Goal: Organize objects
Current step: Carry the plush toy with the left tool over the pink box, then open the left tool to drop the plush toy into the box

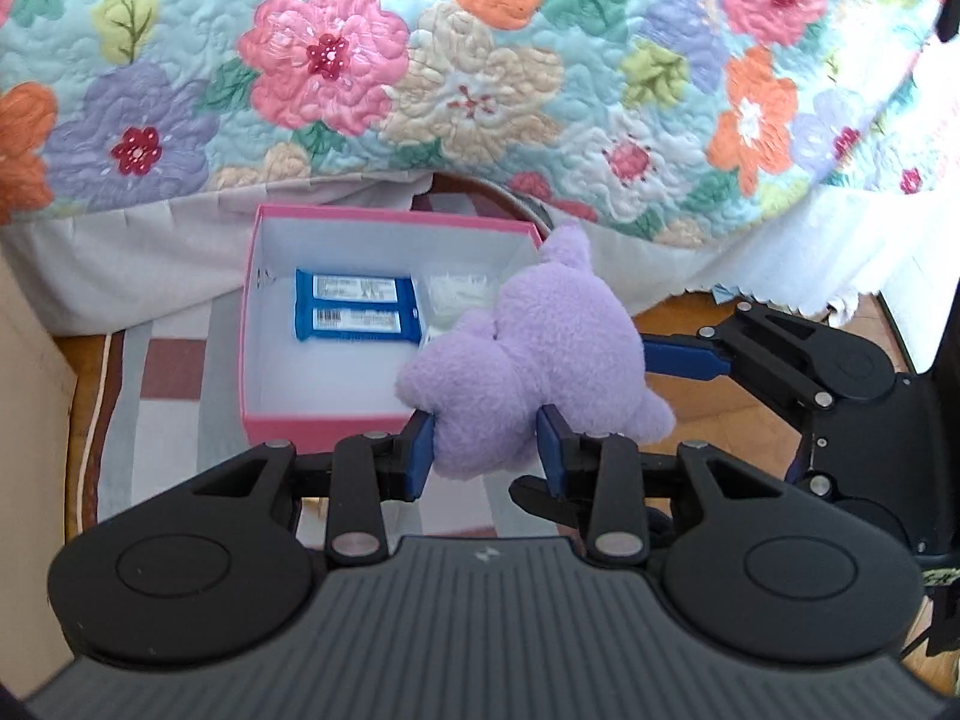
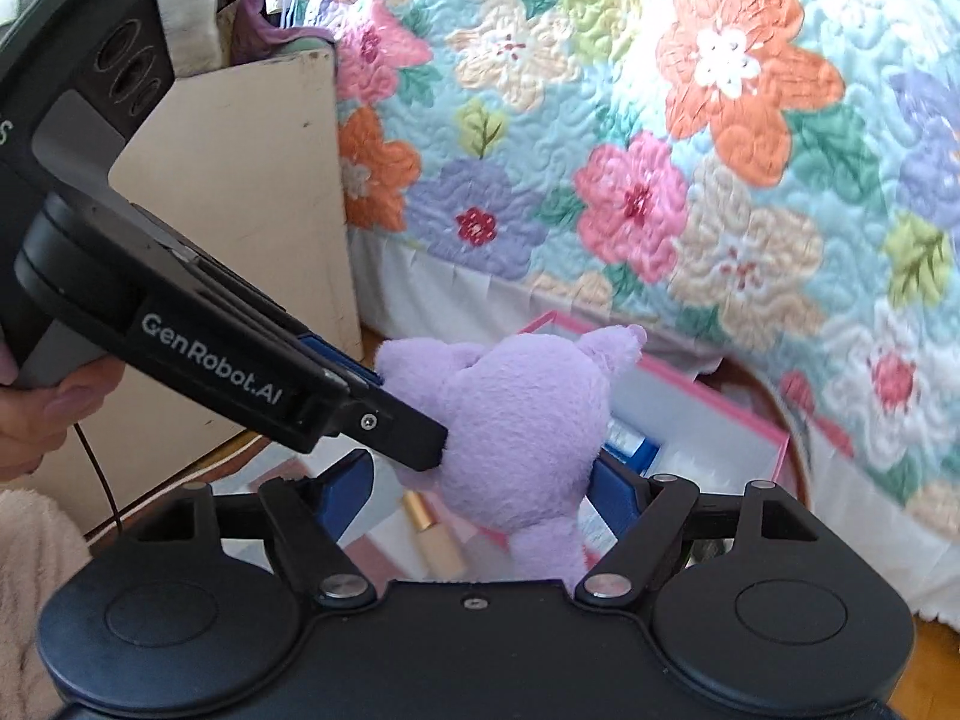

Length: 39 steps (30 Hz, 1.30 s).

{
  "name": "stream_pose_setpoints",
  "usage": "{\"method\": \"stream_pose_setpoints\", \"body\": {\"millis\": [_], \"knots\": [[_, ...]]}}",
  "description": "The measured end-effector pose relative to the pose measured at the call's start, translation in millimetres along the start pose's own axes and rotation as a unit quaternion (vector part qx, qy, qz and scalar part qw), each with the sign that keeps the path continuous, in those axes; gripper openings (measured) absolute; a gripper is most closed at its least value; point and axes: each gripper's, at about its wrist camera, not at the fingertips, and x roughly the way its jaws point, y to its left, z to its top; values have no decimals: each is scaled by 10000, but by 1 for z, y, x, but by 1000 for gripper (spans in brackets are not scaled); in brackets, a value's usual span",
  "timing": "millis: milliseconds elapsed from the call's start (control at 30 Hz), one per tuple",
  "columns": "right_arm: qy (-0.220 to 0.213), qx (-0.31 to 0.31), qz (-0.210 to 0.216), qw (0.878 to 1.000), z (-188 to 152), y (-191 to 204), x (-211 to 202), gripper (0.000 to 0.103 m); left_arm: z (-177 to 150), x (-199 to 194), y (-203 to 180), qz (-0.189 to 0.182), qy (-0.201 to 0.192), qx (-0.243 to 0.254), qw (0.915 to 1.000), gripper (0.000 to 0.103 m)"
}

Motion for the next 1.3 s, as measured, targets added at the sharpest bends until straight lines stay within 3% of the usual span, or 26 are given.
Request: {"method": "stream_pose_setpoints", "body": {"millis": [267,500,767,1100,1300], "knots": [[84,261,-51,9996,18,-48,57,82,44,60,38,55,264,-447,9986,34],[222,722,67,9971,9,-75,117,81,54,113,70,483,416,-733,9953,34],[968,1653,456,9804,-12,-112,191,80,48,175,103,613,757,-964,9906,34],[1367,2397,661,9589,-36,-124,237,78,41,214,118,938,919,-1030,9860,35],[1519,2450,513,9562,-40,-124,232,79,43,196,106,967,598,-882,9896,46]]}}
